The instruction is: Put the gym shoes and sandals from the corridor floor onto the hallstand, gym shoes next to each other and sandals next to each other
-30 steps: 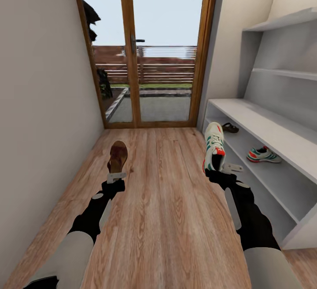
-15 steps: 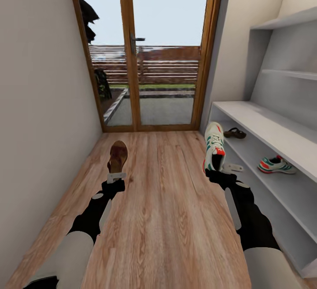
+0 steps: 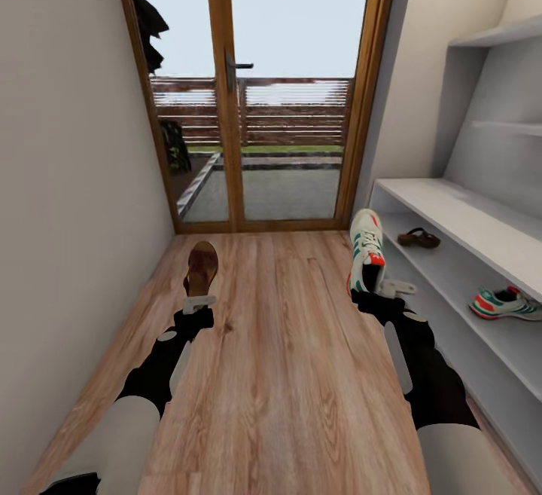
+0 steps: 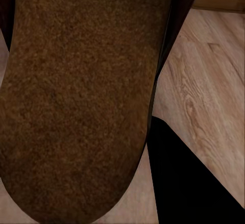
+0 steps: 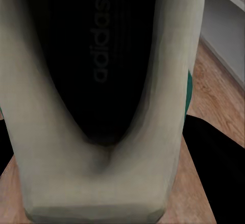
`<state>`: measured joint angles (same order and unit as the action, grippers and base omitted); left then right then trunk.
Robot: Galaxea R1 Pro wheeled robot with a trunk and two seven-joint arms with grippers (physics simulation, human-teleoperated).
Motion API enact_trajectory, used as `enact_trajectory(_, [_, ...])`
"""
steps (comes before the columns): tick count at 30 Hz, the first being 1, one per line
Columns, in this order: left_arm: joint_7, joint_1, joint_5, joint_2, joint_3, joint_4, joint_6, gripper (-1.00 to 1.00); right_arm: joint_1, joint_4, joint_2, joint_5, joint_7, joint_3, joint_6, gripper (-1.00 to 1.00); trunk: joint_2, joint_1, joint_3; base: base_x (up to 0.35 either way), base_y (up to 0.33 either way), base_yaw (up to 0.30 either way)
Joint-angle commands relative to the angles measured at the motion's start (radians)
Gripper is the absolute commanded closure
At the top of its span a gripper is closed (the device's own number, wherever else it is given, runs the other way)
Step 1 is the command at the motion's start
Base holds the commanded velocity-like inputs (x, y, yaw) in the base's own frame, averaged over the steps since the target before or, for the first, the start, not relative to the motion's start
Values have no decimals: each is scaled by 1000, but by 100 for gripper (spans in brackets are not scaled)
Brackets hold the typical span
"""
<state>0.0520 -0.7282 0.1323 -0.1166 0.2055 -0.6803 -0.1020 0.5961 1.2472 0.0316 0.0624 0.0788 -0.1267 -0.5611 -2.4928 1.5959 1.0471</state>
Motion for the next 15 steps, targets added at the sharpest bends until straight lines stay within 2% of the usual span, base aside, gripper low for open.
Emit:
enact_trajectory(1, [6, 0, 13, -2, 6, -2, -5, 100, 1, 1, 1, 7, 6, -1, -4, 100, 0, 0, 1, 339, 89, 0])
enact_trajectory(15, [6, 0, 13, -2, 6, -2, -5, 100, 1, 1, 1, 10, 6, -1, -5, 100, 0, 0, 1, 339, 88, 0])
